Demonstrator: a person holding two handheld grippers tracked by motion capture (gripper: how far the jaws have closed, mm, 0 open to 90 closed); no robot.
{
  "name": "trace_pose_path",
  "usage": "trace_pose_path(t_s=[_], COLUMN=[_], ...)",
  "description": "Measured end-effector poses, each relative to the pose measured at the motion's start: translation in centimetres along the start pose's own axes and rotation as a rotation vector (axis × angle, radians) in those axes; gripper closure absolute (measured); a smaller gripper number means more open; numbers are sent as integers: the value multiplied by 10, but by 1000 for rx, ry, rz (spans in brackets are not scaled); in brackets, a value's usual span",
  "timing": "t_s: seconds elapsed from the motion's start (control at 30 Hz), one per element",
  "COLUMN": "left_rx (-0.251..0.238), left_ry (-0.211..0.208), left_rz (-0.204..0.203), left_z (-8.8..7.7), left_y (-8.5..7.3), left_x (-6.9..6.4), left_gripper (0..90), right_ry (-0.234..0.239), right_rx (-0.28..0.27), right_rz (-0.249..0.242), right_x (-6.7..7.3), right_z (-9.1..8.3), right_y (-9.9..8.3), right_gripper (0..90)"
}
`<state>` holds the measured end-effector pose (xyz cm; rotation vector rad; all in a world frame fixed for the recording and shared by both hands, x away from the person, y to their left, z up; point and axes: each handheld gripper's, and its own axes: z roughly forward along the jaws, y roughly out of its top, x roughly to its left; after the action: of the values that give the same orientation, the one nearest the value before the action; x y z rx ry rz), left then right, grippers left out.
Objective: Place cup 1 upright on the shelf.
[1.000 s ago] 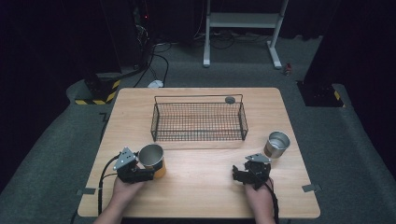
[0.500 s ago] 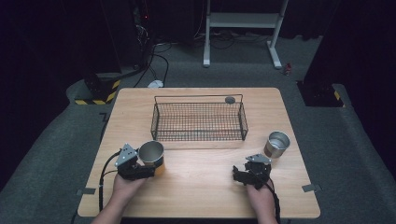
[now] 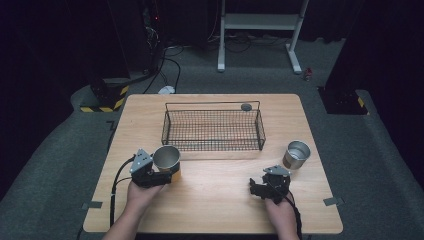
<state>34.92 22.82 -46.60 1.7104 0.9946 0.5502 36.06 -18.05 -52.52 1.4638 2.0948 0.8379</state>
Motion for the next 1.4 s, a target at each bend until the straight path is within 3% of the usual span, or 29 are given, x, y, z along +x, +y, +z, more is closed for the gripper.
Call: trace_pose_path(t_s=[0.13, 0.37, 0.9, 1.4], left_rx=[-22, -21, -49, -64], left_ry=[-14, -13, -25, -45], left_rz=[-22, -2, -18, 20], left_z=[2, 3, 9, 23], left_y=[4, 13, 28, 50], left_x=[-1, -4, -6, -10], left_gripper=[133, 133, 132, 132], right_ry=[7, 15, 20, 26], right_rx=[-1, -1, -1, 1], right_rz=[-6, -9, -13, -13], right_x=[0, -3, -3, -3], right_z=[-1, -1, -1, -2], right_y=[-1, -2, -2, -2], right_gripper=[97, 93, 91, 91])
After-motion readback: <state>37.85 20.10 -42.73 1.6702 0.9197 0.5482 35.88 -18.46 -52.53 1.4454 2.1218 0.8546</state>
